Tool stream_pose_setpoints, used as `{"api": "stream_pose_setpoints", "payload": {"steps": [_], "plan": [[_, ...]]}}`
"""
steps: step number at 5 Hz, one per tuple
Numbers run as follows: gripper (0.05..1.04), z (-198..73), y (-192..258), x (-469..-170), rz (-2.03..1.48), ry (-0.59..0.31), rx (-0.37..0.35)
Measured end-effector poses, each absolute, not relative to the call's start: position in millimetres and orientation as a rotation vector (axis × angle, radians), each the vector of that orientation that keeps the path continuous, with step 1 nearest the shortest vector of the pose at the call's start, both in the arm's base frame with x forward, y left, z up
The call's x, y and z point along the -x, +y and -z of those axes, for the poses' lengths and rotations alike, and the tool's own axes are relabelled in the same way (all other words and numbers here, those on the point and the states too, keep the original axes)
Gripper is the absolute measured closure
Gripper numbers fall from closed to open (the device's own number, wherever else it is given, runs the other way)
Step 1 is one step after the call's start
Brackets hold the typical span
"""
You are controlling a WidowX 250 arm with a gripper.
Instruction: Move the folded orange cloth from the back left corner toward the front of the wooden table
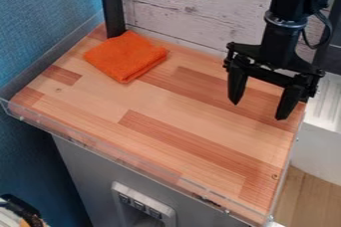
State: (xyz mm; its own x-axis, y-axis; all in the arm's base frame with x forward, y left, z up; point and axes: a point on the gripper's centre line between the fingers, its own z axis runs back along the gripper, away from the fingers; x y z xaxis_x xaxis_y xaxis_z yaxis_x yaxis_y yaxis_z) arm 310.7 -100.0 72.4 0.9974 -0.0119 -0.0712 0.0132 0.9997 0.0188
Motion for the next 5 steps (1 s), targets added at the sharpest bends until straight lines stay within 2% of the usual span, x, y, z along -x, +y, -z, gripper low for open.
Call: {"api": "stream_pose_setpoints", "payload": {"steps": [1, 5], "plan": [[0.085, -72.3, -84.5, -317.8, 0.018, 0.058, -0.01], [0.085, -54.9, 44.1, -361.4, 0.045, -0.007, 0.027]]}}
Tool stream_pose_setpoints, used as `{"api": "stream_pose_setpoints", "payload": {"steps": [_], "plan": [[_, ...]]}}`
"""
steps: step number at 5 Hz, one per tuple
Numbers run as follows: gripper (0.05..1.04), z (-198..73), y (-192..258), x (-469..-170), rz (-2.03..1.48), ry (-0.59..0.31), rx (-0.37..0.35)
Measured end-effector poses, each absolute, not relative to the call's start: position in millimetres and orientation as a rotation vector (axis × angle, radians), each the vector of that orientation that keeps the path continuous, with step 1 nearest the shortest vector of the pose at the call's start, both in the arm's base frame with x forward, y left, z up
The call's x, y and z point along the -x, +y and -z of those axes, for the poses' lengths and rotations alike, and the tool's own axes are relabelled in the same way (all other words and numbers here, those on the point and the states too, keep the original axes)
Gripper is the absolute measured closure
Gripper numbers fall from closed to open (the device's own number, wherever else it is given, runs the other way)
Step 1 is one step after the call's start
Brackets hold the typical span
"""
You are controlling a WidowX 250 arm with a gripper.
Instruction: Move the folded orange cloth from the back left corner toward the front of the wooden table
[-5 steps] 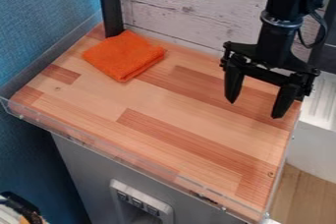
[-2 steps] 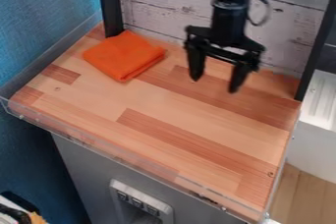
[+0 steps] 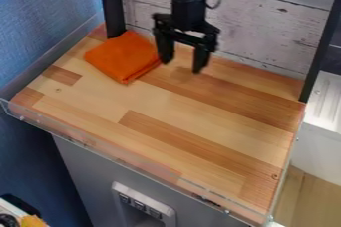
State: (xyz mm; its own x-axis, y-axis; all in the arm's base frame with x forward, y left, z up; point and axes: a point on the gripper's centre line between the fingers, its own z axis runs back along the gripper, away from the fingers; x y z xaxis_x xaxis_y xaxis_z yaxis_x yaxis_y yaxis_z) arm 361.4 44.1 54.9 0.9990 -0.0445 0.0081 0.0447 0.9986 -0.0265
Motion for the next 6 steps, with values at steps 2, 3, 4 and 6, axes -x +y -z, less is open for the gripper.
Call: {"api": "stream_pose_setpoints", "payload": {"steps": [2, 3, 4, 6], "plan": [[0.085, -55.3, 80.9, -370.2, 0.061, -0.01, 0.019], [0.085, -57.7, 96.0, -371.8, 0.065, -0.016, 0.004], [0.085, -52.7, 103.1, -373.8, 0.078, -0.003, -0.007], [0.137, -43.6, 120.0, -375.3, 0.065, -0.002, -0.024]]}}
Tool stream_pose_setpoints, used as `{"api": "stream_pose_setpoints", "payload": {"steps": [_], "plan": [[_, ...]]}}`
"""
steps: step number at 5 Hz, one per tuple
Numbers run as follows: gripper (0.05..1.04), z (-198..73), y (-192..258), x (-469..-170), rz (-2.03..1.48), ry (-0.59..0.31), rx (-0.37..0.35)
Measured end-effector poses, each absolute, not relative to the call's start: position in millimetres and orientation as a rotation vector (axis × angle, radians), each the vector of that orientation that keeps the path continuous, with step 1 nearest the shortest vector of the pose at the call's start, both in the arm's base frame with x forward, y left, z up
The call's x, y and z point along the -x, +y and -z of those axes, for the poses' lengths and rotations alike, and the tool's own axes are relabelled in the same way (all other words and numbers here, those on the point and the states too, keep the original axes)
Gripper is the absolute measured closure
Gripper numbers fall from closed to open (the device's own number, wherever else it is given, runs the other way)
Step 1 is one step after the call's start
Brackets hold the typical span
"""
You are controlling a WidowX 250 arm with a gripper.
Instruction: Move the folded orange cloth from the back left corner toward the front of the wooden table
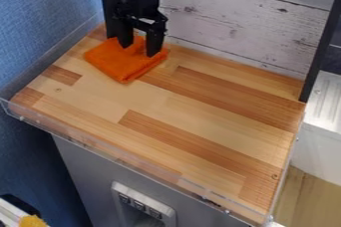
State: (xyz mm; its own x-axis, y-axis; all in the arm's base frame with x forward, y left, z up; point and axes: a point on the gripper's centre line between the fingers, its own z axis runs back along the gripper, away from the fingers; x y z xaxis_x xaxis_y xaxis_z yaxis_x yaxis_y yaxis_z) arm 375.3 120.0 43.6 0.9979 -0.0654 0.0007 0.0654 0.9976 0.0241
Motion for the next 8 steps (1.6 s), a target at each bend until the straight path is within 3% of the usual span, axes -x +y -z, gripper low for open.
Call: {"api": "stream_pose_setpoints", "payload": {"steps": [2, 3, 4, 8], "plan": [[0.724, -29.5, 120.3, -372.5, 0.059, -0.007, -0.017], [0.934, -26.3, 118.1, -373.3, 0.051, -0.017, -0.009], [1.018, -18.0, 116.4, -372.3, 0.038, -0.009, 0.003], [1.024, -7.0, 106.1, -347.3, 0.0, -0.015, -0.002]]}}
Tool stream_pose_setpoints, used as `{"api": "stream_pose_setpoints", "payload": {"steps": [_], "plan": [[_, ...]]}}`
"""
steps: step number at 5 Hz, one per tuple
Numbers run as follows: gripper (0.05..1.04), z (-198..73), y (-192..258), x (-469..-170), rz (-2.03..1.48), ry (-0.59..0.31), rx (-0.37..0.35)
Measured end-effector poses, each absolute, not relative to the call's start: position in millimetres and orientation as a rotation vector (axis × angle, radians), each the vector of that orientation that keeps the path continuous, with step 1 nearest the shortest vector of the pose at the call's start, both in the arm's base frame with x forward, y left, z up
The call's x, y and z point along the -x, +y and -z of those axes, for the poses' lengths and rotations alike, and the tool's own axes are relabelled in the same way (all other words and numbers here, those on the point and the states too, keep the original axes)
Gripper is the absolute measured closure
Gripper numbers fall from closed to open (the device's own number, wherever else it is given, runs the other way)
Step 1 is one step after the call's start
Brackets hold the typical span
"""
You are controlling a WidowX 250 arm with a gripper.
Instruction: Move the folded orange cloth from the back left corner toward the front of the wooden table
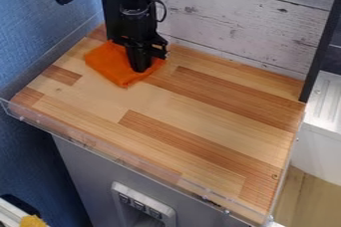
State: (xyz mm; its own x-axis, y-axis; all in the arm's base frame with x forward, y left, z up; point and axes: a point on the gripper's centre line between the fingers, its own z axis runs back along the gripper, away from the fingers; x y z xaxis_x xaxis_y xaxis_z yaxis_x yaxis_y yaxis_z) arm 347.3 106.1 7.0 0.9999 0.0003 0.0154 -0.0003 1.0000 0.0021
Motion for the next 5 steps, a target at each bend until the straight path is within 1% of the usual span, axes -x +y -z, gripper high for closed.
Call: {"api": "stream_pose_setpoints", "payload": {"steps": [3, 4, 5], "plan": [[1.024, -6.8, 94.8, -307.4, -0.001, 0.005, -0.022], [0.998, -7.4, 91.1, -299.1, 0.002, 0.003, -0.021], [0.844, -10.4, 86.3, -289.0, -0.01, 0.039, 0.001]]}}
